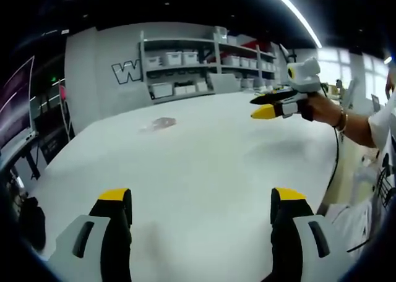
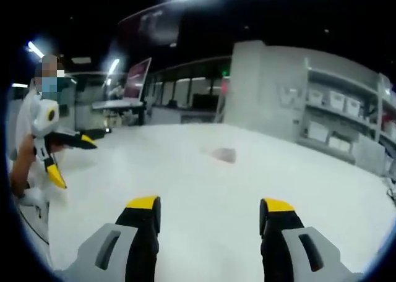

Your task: Open the resealable bag by pulling the two sides of the seal apart until the entire bag opening is separated and visibly accessible.

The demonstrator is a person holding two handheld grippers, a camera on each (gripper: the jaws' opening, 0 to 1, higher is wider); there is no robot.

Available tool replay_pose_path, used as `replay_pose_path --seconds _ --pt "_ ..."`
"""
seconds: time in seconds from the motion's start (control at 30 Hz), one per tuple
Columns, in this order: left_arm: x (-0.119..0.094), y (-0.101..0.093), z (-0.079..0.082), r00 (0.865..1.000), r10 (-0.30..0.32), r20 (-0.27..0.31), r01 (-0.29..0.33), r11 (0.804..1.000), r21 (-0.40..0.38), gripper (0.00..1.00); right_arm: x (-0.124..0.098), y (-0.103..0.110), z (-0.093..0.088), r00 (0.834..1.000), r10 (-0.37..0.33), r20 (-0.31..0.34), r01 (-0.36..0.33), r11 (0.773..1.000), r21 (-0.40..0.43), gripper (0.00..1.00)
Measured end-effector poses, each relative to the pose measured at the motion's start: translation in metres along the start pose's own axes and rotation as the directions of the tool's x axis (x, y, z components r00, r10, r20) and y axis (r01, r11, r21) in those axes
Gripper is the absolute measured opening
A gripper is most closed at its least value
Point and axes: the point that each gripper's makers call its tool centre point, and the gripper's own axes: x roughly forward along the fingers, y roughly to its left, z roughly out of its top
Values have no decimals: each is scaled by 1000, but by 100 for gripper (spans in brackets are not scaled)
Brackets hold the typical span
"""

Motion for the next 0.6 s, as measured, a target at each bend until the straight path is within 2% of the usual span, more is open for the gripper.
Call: replay_pose_path --seconds 0.13,0.33,0.6 --pt "-2 0 2 1000 0 7 0 1000 0 92 9 -4 4 1000 5 0 -5 1000 -22 61" --pt "-3 -2 0 1000 0 4 0 1000 3 92 23 -1 -3 999 34 -32 -34 999 -16 61" --pt "-2 -3 0 1000 -2 3 2 1000 4 92 34 4 8 999 46 -19 -47 998 -50 59"
